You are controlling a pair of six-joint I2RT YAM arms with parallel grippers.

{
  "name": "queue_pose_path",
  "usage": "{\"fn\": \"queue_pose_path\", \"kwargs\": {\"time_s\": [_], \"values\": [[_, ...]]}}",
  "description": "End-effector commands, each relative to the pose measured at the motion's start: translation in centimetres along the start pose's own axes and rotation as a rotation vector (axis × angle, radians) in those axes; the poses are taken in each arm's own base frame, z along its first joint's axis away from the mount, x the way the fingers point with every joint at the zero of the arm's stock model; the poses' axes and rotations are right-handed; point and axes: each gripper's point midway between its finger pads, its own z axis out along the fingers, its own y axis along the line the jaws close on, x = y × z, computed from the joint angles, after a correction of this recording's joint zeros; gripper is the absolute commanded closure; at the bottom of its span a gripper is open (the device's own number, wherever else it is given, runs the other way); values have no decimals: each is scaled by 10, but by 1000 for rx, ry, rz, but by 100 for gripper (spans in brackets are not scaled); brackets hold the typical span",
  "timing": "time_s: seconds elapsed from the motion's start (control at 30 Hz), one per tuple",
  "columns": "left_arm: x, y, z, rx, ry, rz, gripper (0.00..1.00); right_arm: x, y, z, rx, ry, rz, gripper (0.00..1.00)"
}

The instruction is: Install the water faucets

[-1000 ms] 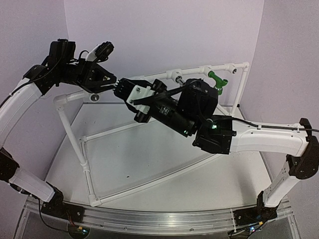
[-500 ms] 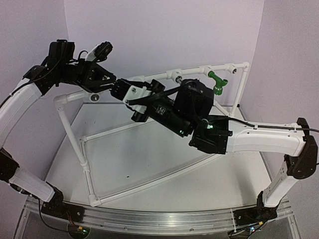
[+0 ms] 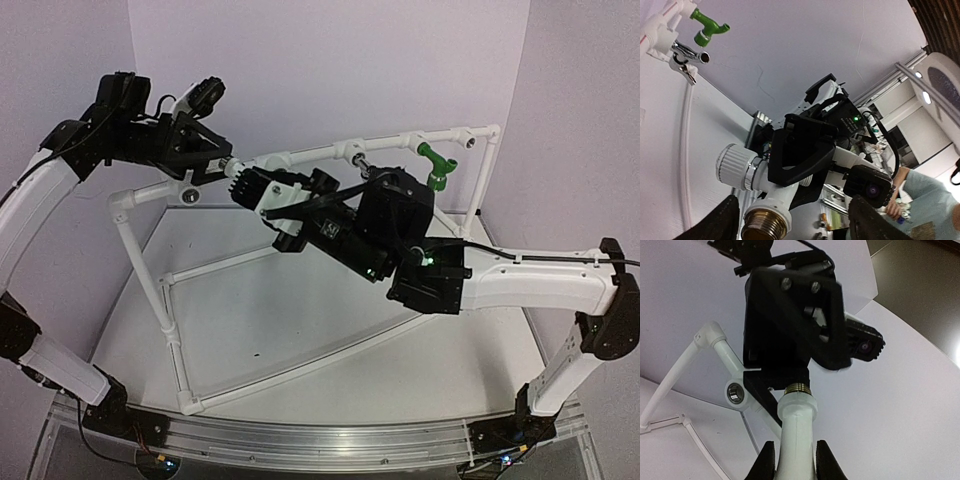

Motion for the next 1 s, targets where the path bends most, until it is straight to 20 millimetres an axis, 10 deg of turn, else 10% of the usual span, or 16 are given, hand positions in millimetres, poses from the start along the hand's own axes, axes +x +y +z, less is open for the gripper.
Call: {"fn": "queue_pose_path", "kwargs": {"time_s": [0.0,0.4,0.97], "values": [[-20,1,-11,-173,-70,111,1,-13,-49,-27,118,-3,42,100],[-51,43,-69,-741,-206,319,0,42,-41,-38,218,345,-163,100],[0,111,-38,-684,126,214,12,86,-10,-19,224,571,-430,100]]}}
